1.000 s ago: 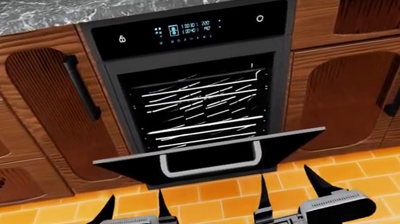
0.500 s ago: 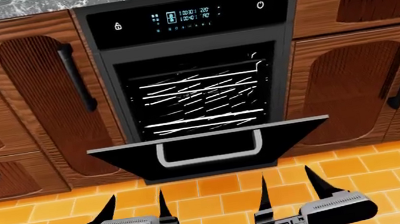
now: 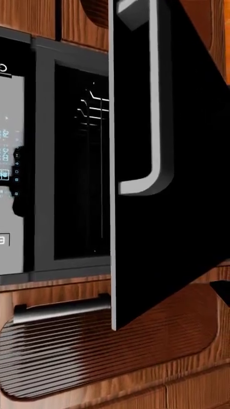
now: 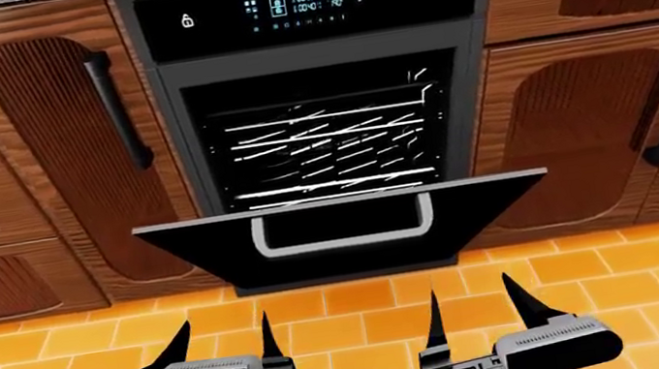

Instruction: Close the dishwasher door

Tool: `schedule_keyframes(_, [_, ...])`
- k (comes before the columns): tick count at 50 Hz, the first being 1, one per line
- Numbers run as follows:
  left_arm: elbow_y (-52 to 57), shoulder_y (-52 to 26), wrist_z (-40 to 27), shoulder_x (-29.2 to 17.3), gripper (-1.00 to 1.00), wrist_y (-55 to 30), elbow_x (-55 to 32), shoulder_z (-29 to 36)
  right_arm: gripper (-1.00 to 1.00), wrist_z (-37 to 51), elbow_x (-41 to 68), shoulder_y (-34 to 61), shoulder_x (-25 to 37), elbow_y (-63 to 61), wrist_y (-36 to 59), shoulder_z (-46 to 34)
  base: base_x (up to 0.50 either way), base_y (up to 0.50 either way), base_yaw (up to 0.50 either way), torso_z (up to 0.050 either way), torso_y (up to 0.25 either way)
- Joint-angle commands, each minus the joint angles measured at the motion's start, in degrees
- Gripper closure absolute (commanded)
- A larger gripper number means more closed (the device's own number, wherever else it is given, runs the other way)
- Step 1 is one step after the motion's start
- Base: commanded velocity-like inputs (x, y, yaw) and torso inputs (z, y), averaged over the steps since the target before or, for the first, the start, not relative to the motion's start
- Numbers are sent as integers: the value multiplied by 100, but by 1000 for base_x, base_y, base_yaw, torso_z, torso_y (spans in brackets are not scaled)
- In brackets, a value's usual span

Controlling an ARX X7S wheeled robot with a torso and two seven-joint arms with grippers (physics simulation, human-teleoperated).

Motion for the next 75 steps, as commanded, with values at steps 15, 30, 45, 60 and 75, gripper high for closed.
schedule_keyframes(15, [1, -23, -76, -53, -100, 10, -34, 72, -100, 51, 43, 9, 54, -26, -3, -65, 0, 0, 0, -50, 0])
schedule_keyframes(30, [30, -8, -118, -91, -100, 20, -59, 115, -100, 86, 62, -15, 93, -51, -27, -93, 0, 0, 0, -50, 0])
schedule_keyframes(45, [64, 6, -161, -129, -100, 29, -85, 147, -100, 114, 101, -9, 124, -91, -3, -118, 0, 0, 0, -50, 0])
schedule_keyframes(60, [42, -22, -186, -154, -100, 35, -113, 185, -100, 137, 113, -9, 152, -95, -14, -158, 0, 0, 0, -50, 0])
schedule_keyframes(75, [52, -18, -220, -183, -100, 51, -136, 216, -100, 155, 125, 3, 178, -101, -17, -198, 0, 0, 0, -50, 0])
